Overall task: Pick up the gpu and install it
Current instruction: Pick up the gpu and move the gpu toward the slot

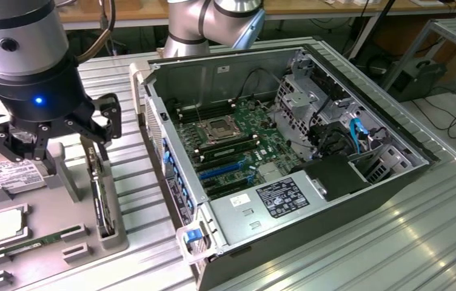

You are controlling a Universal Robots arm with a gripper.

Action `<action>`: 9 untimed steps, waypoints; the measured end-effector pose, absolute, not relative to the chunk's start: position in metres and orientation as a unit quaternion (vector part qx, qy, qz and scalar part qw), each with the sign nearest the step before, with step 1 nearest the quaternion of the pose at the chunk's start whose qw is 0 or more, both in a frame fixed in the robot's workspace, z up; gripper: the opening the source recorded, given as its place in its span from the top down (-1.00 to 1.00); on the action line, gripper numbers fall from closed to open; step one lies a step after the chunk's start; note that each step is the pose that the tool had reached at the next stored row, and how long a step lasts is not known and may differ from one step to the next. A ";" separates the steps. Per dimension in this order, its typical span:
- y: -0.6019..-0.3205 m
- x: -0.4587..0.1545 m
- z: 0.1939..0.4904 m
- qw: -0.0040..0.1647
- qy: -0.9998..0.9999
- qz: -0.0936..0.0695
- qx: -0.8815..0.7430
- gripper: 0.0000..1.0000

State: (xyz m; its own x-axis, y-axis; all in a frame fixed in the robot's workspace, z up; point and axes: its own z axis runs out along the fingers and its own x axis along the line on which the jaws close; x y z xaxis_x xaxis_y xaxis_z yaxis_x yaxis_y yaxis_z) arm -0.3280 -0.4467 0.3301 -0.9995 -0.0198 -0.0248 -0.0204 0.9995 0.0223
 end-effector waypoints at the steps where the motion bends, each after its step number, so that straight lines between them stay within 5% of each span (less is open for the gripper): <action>1: -0.447 -0.328 0.329 0.012 1.000 0.011 -0.010 -0.44; 9: -0.447 -0.328 0.325 0.012 1.000 0.011 -0.010 -0.44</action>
State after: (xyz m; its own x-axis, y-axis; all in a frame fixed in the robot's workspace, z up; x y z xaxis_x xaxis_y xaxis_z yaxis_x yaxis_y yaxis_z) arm -0.3280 -0.4467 0.3245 -0.9995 -0.0198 -0.0249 -0.0204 0.9995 0.0224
